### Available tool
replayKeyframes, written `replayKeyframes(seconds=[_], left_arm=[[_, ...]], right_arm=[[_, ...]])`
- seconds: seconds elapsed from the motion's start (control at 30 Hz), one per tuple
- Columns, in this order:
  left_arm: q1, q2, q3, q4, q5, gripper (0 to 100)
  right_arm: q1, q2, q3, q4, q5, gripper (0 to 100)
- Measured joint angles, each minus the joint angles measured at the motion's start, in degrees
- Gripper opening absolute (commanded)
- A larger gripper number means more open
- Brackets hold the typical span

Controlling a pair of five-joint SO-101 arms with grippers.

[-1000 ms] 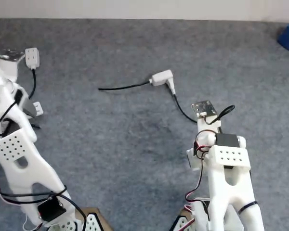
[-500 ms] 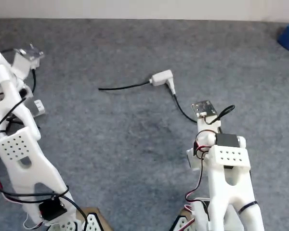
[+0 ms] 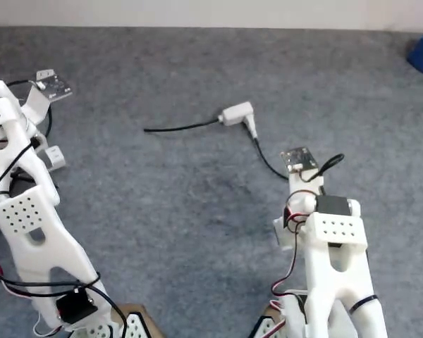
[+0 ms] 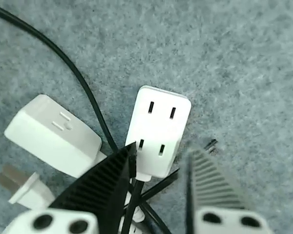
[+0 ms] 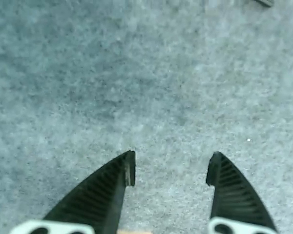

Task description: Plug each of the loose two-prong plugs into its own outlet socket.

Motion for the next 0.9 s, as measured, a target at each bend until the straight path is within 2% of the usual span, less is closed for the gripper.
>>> replayKeyframes(seconds=[0.27, 0.43, 0.77, 0.9], left_arm=[[-0.2, 0.0, 0.0, -0.9, -1.1, 30], [-0.4, 0.0, 0.0, -0.9, -3.6, 30], [-1.1, 0.2, 0.0, -3.8, -4.0, 30], [-1.1, 0.9, 0.0, -3.8, -4.0, 23]], right_arm=[[0.0, 0.0, 0.0, 0.0, 0.0, 23.8], [0.0, 0.0, 0.0, 0.0, 0.0, 23.8], [0.0, 0.0, 0.0, 0.0, 0.0, 23.8], [0.0, 0.0, 0.0, 0.0, 0.0, 23.8]])
